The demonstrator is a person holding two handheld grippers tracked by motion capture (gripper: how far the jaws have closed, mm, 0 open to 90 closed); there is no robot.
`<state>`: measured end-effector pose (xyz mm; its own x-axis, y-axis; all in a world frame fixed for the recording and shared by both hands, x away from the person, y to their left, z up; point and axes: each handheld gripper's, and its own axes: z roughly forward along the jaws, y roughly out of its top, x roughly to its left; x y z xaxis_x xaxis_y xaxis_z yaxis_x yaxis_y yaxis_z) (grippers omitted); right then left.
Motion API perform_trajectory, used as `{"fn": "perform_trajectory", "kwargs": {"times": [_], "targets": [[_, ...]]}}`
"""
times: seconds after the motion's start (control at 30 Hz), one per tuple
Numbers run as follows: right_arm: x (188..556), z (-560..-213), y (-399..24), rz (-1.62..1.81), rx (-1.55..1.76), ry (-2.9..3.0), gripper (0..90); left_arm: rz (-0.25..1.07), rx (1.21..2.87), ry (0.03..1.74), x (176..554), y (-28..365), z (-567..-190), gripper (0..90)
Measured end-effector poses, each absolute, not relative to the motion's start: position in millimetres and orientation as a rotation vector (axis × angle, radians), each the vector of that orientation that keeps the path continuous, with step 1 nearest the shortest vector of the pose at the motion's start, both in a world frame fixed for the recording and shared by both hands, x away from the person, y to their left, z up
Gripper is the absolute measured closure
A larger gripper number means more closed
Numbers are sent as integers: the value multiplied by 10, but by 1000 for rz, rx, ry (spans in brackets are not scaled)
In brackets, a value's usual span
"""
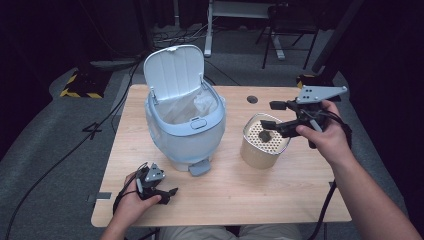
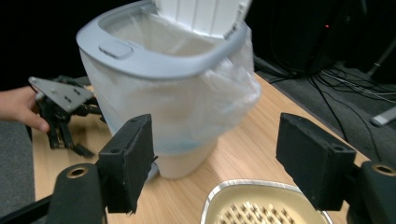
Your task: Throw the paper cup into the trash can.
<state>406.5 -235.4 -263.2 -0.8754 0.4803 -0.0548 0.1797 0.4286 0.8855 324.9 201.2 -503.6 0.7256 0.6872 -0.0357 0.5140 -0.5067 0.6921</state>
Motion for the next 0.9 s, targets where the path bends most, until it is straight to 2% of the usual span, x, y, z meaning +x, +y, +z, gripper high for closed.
{"fn": "perform_trajectory", "kwargs": {"times": [0.3, 0.7, 0.73, 0.9], "targets": [[3882, -3016, -2716, 1317, 628, 2421, 317, 290, 2228, 936, 3250, 2043, -4995, 227], [3627, -3572, -2979, 1265, 651, 2434, 295, 274, 2198, 962, 3253, 2055, -4963, 235], [3580, -3720, -3009, 1309, 680, 2415, 295, 282, 2204, 962, 3249, 2050, -4962, 235], [3503, -3968, -3071, 1284, 740, 2417, 296, 278, 2214, 950, 3234, 2039, -4952, 235]]}}
